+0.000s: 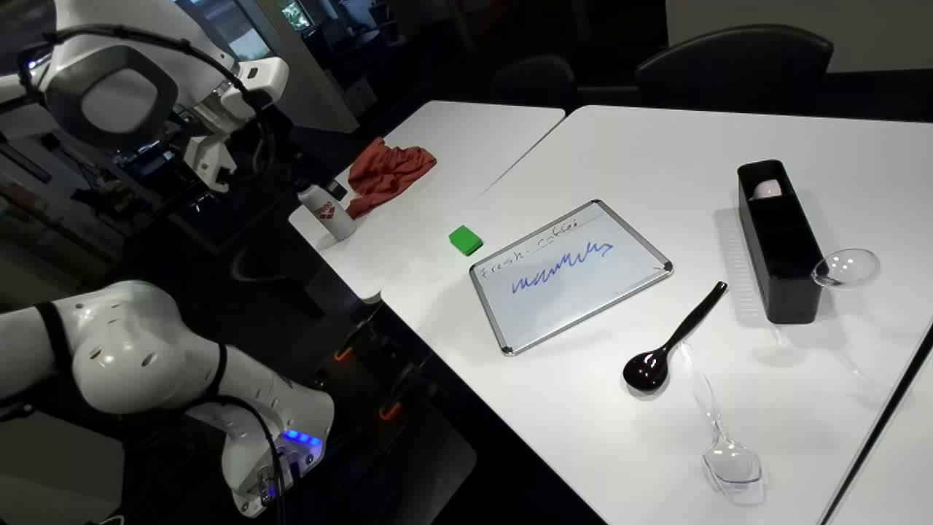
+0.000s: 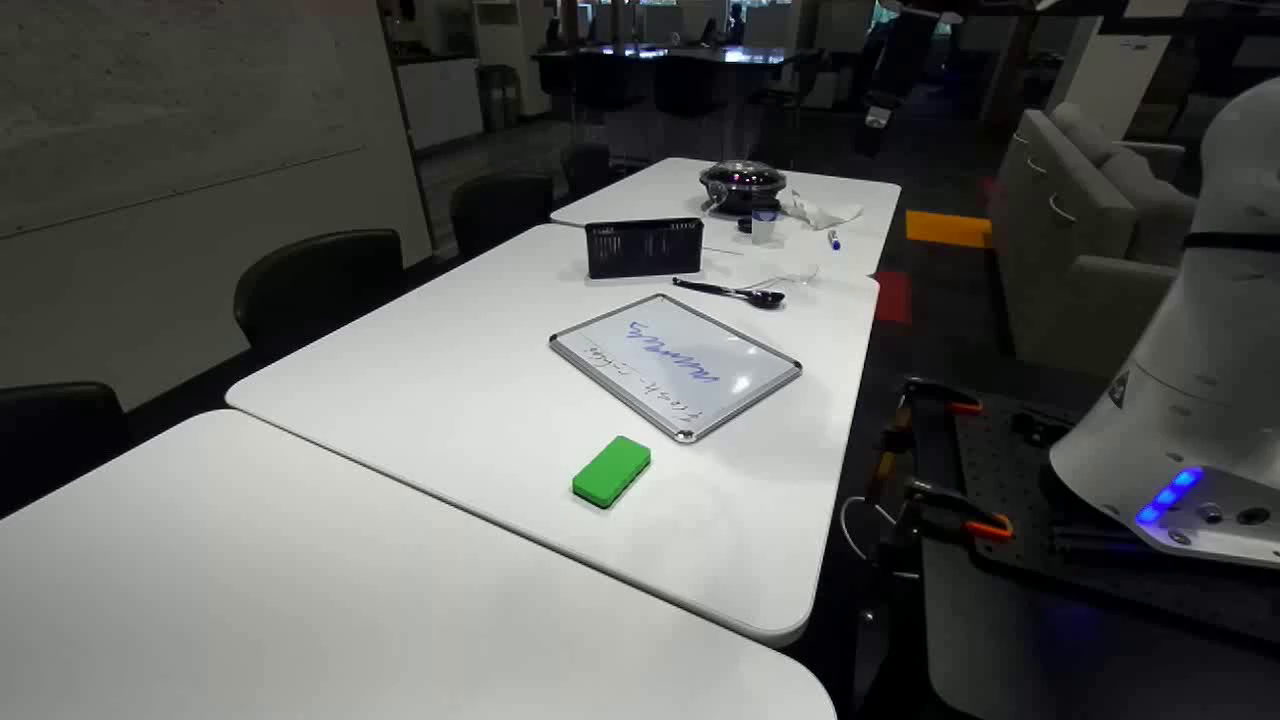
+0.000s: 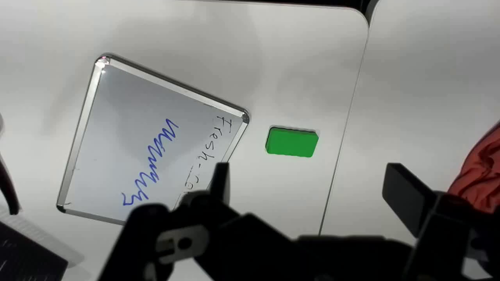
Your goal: Move the green eraser to the right
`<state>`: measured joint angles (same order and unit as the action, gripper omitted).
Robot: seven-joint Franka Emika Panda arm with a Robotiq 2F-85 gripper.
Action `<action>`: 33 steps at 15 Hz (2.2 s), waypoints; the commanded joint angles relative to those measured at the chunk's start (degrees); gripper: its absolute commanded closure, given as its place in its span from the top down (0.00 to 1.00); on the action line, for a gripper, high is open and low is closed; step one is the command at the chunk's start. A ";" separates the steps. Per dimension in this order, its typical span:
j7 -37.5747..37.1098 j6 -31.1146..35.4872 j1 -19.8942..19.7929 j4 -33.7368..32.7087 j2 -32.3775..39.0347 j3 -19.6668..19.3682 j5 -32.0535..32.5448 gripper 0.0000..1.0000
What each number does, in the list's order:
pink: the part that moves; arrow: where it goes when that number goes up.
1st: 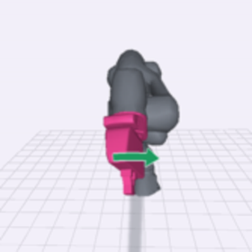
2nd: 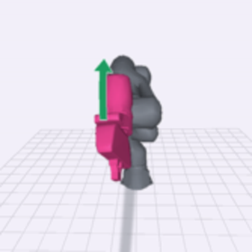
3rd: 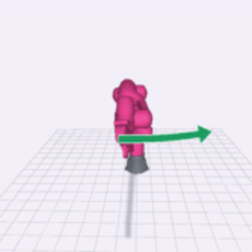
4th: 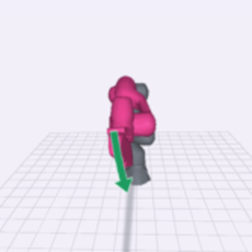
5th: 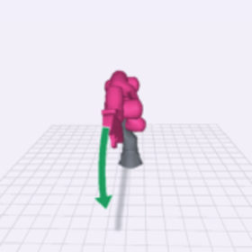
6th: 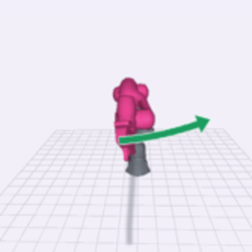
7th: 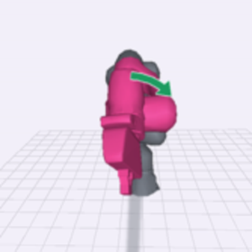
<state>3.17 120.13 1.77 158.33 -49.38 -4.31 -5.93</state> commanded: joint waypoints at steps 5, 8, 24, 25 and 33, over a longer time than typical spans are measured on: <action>0.27 -0.21 -0.39 -0.15 0.04 0.33 -0.30 1.00; 3.77 1.19 0.87 -0.58 2.31 -0.69 0.11 1.00; 30.60 23.07 -1.30 -9.35 34.69 -6.84 11.61 1.00; 30.59 23.07 -1.31 -9.50 34.77 -6.80 11.62 1.00; 47.05 34.19 7.38 -15.50 52.53 1.74 2.53 1.00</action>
<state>48.25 150.07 8.47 147.48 -5.54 -7.03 -4.76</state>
